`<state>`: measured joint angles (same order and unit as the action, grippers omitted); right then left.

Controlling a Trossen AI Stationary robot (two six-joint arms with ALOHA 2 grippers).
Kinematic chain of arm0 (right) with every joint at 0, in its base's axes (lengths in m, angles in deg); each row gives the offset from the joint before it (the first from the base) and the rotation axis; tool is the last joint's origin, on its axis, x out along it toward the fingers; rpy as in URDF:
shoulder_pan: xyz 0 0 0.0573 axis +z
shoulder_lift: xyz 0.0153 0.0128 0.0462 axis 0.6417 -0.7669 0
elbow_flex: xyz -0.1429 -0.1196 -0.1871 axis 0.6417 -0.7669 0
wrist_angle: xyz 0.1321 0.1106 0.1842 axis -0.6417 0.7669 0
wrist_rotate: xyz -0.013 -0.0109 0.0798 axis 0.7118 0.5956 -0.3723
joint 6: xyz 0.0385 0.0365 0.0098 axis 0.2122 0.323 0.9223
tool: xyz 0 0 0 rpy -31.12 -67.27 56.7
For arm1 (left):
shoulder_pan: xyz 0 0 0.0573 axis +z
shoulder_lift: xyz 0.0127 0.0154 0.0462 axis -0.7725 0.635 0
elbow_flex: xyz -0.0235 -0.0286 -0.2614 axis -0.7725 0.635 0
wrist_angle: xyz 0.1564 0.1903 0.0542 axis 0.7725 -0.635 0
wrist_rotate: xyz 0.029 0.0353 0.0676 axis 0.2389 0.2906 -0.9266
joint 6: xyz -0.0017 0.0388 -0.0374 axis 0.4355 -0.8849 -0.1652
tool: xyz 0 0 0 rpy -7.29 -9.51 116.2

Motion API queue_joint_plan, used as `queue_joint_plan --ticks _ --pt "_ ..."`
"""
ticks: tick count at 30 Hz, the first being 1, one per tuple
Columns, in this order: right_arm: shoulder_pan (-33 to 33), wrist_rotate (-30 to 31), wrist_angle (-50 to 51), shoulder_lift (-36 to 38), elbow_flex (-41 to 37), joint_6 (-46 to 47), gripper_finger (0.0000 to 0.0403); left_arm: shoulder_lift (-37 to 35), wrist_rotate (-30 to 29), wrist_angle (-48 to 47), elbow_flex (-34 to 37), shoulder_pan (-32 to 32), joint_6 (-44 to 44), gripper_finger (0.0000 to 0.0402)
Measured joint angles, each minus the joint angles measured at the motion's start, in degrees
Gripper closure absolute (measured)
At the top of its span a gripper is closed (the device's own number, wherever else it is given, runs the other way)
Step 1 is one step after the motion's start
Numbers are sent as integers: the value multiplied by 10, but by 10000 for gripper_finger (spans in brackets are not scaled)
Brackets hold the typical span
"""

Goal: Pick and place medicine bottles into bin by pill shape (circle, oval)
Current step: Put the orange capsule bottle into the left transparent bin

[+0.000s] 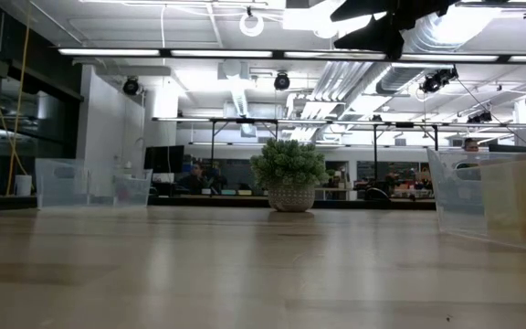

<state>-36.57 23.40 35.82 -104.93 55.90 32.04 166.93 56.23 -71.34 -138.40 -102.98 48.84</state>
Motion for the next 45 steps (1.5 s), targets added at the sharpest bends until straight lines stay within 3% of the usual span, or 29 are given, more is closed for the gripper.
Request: queue_joint_plan --ticks 7,16,22,34,45 --pt "0 0 2 0 0 -25 151 63 -5 -21 -79 -7 27 53" --pt "0 24 2 0 0 -39 151 125 5 -54 -84 -10 60 53" --pt "0 24 3 0 0 -41 151 120 2 -52 -84 -10 60 61" --pt "0 24 3 0 0 -40 151 93 3 -39 -78 -9 72 116" --pt "0 24 3 0 0 -39 151 93 10 -17 -63 -8 73 119"
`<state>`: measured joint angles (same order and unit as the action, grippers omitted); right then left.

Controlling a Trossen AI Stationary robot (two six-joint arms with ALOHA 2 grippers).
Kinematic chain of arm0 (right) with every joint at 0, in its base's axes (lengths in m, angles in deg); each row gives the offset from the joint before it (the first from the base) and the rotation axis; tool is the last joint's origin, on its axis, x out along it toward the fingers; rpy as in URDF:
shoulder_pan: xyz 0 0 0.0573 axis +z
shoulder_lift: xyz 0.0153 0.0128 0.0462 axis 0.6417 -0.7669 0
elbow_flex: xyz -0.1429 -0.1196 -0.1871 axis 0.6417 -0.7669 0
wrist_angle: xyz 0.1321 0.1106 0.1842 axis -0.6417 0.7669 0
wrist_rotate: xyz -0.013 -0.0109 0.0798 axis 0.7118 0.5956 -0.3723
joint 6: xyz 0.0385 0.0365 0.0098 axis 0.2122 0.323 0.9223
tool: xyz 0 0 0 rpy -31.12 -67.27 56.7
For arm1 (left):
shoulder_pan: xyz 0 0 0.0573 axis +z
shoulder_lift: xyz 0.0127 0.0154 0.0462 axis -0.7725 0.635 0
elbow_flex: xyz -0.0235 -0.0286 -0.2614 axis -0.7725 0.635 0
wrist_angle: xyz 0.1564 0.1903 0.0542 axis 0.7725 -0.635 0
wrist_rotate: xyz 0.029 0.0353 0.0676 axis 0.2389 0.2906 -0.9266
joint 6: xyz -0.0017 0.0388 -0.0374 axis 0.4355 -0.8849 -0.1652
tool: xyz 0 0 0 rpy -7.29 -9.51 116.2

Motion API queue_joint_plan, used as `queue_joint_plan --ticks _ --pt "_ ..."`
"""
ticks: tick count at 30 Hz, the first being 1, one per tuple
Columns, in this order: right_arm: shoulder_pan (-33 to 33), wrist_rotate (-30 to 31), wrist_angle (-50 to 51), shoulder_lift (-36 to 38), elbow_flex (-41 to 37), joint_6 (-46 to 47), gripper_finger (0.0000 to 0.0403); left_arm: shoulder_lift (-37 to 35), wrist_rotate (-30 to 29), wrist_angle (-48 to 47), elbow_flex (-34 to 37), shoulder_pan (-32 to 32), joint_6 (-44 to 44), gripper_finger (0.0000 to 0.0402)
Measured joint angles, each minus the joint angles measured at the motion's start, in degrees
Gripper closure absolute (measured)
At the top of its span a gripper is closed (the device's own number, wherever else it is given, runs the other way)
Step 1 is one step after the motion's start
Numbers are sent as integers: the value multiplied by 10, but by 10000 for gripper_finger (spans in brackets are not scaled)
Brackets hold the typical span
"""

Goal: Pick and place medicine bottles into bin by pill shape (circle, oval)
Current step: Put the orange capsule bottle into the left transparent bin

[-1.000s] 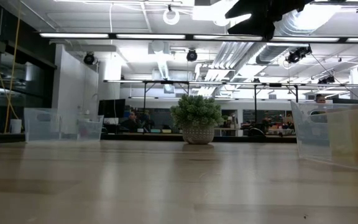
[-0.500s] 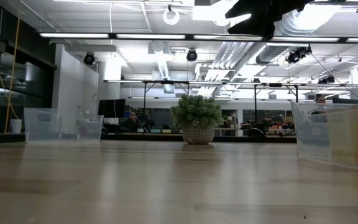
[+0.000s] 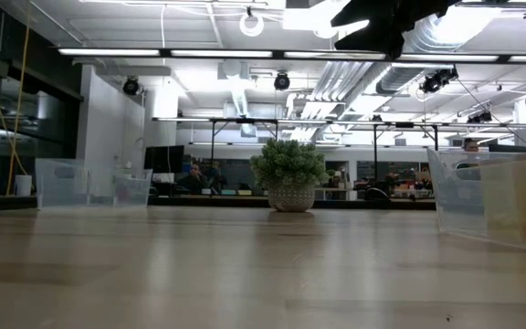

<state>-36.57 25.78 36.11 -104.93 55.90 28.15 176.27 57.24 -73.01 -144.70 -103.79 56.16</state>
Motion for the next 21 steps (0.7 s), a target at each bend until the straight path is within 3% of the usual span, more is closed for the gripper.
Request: queue_joint_plan --ticks 6,16,21 --pt "0 0 0 0 0 0 151 0 0 -3 0 0 5 133" --pt "0 15 0 0 0 0 151 0 3 -6 0 0 4 216" --pt "0 16 0 0 0 0 151 -8 15 -10 0 5 4 217"
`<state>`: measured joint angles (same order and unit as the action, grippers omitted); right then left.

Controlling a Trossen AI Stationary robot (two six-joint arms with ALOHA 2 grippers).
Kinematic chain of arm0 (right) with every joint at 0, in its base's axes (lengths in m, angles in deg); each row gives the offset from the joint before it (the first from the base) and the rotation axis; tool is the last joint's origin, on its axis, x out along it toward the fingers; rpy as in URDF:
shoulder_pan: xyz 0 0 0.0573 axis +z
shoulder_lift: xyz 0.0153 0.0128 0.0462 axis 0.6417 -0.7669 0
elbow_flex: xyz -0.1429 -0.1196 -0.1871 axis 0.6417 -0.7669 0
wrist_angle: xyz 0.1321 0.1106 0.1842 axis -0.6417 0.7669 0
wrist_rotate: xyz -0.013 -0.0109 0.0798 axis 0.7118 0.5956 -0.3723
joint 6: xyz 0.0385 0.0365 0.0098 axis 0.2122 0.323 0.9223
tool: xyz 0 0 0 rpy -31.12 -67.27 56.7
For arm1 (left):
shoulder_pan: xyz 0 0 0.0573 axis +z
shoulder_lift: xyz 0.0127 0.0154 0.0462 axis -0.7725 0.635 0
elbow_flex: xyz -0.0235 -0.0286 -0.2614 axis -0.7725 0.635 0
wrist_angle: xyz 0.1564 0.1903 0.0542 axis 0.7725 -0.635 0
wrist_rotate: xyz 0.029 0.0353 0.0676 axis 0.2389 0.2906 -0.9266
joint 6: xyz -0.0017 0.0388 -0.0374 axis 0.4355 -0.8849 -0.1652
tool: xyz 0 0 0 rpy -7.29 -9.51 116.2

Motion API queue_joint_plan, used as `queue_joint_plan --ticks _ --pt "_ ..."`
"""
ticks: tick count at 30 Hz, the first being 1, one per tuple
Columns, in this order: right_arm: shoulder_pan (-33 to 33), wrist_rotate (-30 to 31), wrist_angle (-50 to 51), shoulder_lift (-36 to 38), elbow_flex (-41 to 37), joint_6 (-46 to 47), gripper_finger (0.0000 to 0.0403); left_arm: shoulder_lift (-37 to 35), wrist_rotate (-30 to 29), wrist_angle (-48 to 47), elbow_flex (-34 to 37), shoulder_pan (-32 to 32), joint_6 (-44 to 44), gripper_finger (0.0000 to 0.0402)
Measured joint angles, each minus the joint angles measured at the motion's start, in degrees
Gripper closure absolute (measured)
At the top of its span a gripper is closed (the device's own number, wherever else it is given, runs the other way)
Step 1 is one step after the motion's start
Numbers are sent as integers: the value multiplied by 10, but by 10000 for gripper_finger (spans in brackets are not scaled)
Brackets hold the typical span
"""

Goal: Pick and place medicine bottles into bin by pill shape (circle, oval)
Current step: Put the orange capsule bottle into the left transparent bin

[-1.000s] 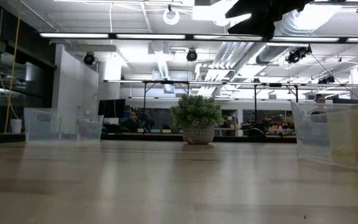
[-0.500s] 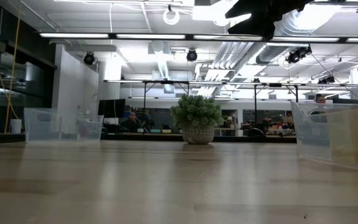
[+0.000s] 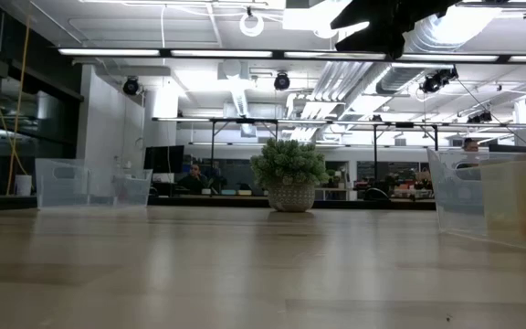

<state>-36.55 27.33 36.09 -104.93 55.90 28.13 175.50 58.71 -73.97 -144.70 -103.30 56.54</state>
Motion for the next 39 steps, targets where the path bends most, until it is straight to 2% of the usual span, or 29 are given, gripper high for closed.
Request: queue_joint_plan --ticks 6,11,17,24,28,31,33,39 --pt "0 1 0 0 0 -2 151 -80 6 -28 0 40 -11 211" --pt "0 1 0 0 0 -2 151 -182 -8 -79 -6 127 -33 211" --pt "0 1 1 0 0 6 151 -247 -44 -151 -87 312 -150 212" --pt "0 1 6 0 0 25 151 -239 -82 -246 -244 560 -288 212" --pt "0 1 2 0 0 30 151 -236 -81 -249 -285 682 -329 212" --pt "0 2 -25 0 0 26 151 -235 -53 -233 -290 751 -347 208" --pt "0 1 -55 0 0 20 151 -235 -14 -206 -290 780 -358 206" --pt "0 -2 -133 0 0 4 151 -235 69 -68 -290 789 -386 205"
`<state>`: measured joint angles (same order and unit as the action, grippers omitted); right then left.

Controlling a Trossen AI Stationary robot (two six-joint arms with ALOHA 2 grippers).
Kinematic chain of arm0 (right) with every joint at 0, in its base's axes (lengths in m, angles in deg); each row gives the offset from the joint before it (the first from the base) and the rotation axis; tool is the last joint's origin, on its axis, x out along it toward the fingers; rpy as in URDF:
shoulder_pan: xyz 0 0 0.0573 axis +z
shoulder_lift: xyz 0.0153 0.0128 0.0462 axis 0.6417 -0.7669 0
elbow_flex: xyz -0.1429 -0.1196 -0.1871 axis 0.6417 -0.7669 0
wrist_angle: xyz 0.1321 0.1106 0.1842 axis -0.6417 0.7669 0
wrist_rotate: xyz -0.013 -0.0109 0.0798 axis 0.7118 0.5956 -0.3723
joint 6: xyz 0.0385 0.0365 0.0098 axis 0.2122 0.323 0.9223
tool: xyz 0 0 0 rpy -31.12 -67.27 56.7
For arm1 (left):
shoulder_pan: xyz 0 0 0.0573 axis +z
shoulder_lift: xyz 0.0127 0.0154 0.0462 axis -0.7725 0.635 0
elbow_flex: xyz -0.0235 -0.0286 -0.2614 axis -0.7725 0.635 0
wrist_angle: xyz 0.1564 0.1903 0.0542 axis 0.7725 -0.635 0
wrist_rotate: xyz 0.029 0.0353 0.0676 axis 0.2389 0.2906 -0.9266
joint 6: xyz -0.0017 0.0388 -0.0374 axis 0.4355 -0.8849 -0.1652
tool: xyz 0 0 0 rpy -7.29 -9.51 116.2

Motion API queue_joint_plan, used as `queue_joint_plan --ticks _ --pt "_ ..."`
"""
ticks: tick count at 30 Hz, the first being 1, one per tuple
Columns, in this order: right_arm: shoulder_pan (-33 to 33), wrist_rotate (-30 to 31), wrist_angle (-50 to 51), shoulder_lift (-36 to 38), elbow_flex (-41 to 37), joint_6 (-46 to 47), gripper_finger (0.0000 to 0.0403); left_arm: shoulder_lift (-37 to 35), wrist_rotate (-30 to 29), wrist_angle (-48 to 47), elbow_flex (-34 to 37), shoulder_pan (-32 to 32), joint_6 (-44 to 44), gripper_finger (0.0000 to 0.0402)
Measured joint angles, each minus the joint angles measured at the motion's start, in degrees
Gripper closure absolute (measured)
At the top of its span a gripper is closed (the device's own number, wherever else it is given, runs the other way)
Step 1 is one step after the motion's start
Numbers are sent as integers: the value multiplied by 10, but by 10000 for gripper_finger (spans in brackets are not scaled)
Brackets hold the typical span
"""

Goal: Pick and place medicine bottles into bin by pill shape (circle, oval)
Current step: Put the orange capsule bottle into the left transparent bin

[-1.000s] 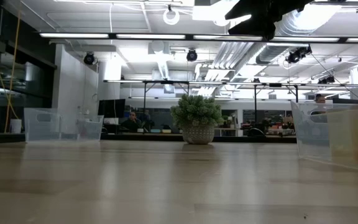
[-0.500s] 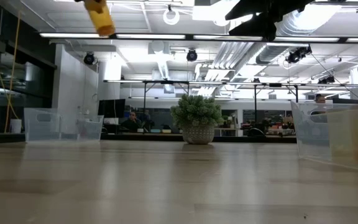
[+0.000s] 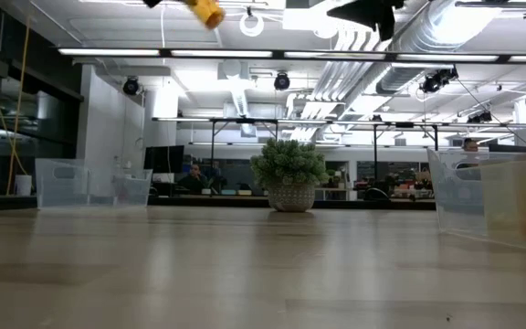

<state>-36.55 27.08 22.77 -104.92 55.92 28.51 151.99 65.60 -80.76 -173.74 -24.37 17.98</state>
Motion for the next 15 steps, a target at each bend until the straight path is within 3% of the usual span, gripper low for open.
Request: queue_joint_plan --ticks 3,7,15 --pt "0 -16 -35 0 0 1 151 -1 14 75 23 -21 17 205" --pt "1 -35 -91 0 0 1 151 -12 33 202 111 -66 56 205" --pt "2 -63 -129 0 0 1 151 -22 11 570 326 -174 148 204"
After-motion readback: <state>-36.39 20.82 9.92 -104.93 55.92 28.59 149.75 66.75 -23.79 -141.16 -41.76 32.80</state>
